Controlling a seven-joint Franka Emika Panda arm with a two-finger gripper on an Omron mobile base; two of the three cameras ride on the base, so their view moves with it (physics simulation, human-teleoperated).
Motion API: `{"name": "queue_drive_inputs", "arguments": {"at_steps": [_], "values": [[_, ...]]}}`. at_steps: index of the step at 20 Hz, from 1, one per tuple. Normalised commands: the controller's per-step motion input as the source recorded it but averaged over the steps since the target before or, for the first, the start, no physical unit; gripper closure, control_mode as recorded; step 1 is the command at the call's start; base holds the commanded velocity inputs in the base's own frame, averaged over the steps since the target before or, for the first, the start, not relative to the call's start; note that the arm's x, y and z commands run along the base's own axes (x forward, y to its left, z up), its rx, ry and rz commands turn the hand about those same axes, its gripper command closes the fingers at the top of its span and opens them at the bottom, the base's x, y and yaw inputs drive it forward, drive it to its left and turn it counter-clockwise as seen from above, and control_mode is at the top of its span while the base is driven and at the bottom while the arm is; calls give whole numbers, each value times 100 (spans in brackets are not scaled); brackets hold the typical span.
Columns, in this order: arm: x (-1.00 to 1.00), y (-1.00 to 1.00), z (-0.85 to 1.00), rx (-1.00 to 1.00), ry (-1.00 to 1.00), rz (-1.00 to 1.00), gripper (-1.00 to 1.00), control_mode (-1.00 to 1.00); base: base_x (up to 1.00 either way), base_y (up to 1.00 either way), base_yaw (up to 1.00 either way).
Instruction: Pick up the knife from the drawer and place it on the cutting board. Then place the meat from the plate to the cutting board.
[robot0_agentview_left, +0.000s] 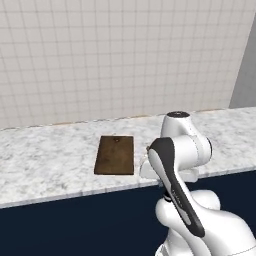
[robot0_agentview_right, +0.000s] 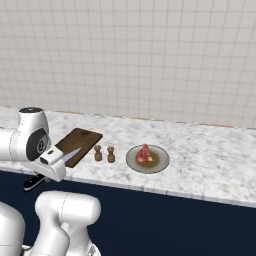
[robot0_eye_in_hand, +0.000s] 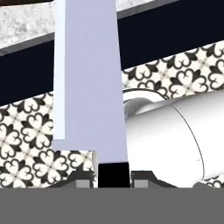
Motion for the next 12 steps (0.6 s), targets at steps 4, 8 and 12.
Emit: {"name": "queue_drive_inputs", "arguments": {"at_steps": [4,8,12], "values": [[0,0,0,0,0,0,100,100,54,0,0],[0,0,0,0,0,0,100,100,73,7,0],[0,0,0,0,-2,2,100,-100,10,0,0]]}}
